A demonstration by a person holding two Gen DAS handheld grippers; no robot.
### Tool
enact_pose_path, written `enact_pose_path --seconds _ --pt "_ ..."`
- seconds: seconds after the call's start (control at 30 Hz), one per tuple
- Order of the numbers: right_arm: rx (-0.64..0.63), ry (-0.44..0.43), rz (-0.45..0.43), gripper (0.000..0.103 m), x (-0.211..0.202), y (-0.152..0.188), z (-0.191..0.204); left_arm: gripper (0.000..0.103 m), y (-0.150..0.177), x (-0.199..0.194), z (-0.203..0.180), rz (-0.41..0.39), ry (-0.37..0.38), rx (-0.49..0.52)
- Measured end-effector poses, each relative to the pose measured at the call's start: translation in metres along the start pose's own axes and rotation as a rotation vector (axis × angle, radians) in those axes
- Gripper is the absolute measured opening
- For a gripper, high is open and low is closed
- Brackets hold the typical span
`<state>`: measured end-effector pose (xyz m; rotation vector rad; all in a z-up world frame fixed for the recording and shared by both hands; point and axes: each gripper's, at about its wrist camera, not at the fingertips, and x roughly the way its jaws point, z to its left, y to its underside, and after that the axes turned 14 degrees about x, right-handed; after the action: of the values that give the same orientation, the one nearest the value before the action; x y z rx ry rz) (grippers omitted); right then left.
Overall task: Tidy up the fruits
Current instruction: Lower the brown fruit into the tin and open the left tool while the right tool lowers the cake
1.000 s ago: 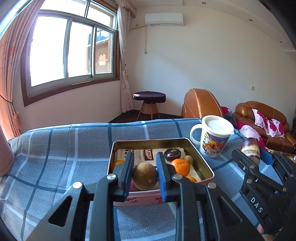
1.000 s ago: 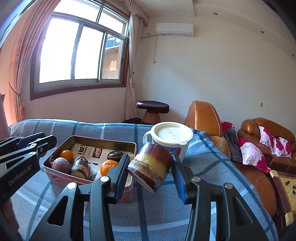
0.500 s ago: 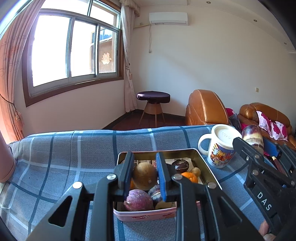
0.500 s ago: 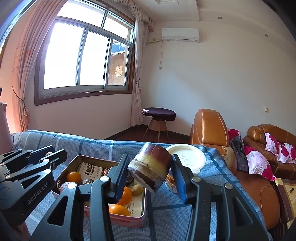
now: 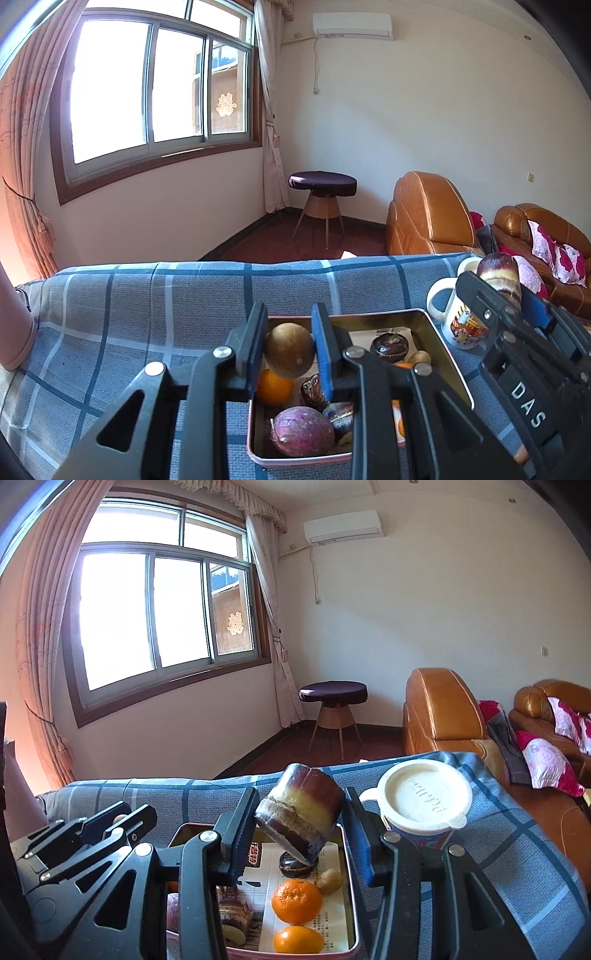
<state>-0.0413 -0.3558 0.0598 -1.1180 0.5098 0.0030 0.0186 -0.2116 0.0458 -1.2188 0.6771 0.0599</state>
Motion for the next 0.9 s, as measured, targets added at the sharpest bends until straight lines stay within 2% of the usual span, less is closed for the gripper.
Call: enact_pose_path --seconds 0.3,0.63,0.9 --pt "0.102 0.001 0.071 0.048 0.032 0.0 -0.011 0.026 0.001 0.04 -0.003 0.115 -0.004 -0.008" --pt "0.087 0.05 0.121 0.048 0.053 0.011 -0.024 0.026 0.005 0.066 -0.021 0.209 -0.003 0.006" --pt "0.057 0.054 0.186 0.048 0.066 0.013 -0.018 0.026 0.012 0.076 -0.025 0.24 0.001 0.018"
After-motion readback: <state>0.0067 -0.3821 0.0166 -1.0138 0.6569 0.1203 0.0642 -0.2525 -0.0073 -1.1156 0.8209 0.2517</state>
